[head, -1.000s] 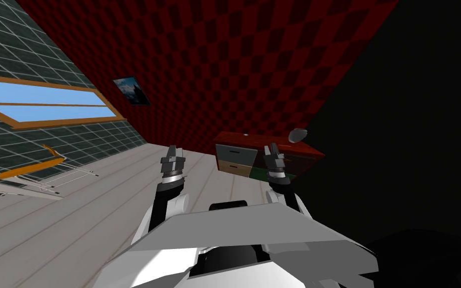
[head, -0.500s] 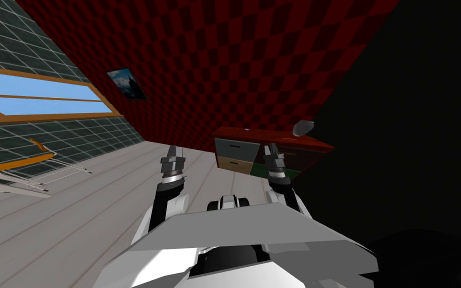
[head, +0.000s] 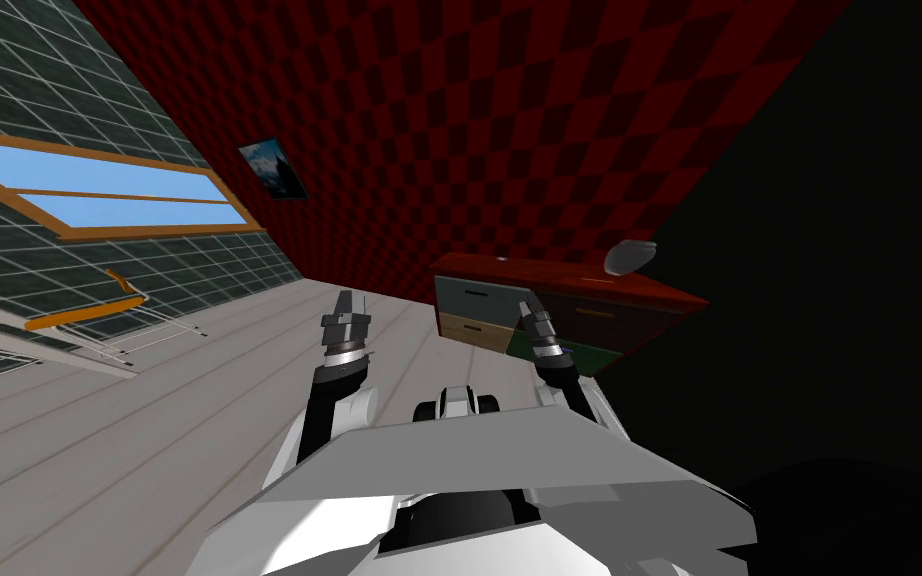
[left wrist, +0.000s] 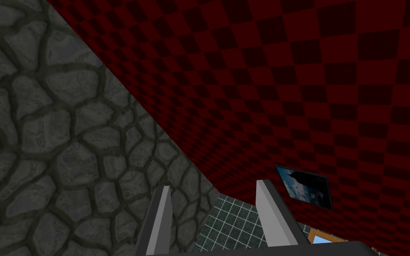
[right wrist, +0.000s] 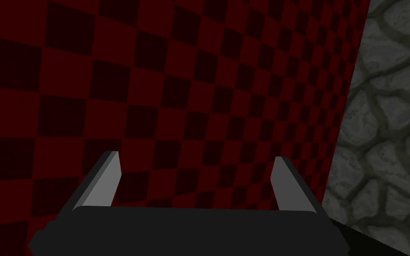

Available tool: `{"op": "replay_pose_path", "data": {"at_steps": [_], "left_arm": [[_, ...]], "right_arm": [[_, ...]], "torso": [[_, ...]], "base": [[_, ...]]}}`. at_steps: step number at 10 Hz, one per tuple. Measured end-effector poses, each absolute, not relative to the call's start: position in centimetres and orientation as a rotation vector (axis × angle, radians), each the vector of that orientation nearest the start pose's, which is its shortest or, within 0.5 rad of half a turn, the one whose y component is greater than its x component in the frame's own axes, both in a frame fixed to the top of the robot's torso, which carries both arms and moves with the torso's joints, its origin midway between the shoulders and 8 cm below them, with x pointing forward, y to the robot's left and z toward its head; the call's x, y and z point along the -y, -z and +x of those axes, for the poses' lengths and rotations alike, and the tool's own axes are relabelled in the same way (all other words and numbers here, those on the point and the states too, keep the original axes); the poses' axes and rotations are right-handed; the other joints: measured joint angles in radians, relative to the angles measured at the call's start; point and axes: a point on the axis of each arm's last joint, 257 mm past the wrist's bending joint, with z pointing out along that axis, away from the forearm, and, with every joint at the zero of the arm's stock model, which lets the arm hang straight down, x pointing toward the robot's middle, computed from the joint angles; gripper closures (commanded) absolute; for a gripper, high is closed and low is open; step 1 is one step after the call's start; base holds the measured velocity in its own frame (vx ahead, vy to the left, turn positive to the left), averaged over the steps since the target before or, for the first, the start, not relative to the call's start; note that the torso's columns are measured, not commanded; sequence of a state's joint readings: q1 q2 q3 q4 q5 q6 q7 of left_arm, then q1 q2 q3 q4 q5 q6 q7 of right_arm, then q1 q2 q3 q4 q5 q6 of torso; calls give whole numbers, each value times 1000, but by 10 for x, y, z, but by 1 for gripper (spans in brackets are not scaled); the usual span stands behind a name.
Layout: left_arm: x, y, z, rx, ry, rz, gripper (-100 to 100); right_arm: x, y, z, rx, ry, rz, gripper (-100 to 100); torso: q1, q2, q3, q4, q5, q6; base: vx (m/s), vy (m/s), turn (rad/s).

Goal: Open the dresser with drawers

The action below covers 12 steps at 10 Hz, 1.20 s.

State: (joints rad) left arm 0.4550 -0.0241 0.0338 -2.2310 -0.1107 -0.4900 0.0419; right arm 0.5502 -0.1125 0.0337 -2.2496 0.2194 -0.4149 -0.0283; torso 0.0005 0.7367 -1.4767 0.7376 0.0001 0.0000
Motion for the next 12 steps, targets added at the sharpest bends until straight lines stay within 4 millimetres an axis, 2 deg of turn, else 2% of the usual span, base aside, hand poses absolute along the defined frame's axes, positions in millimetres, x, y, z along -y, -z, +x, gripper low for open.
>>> {"op": "replay_pose_path", "data": {"at_steps": [3,5,6,9,10,12], "left_arm": [[-278,-15,359,-658,1249,-636,0],[-278,-15,359,-658,1249,-636,0],[-278,-15,359,-658,1249,-636,0],[-278,-15,359,-658,1249,-636,0],[-278,-15,359,-658,1249,-636,0],[-278,-15,359,-658,1249,-636,0]], "right_arm": [[249,64,372,-1058,-1027,572,-100],[251,79,377,-1121,-953,566,-100],[255,97,380,-1173,-890,564,-100],[262,123,382,-1271,-761,548,-100],[266,139,383,-1313,-705,546,-100],[273,158,384,-1376,-614,529,-100]], "torso": [[0,3,2,1,0,0],[-1,2,1,1,0,0],[0,-1,-1,0,0,0],[-1,2,1,1,0,0],[-1,2,1,1,0,0],[0,1,1,0,0,0]], "base": [[65,7,57],[83,4,131],[85,5,76],[79,-3,94],[62,-1,68],[77,-1,89]]}}
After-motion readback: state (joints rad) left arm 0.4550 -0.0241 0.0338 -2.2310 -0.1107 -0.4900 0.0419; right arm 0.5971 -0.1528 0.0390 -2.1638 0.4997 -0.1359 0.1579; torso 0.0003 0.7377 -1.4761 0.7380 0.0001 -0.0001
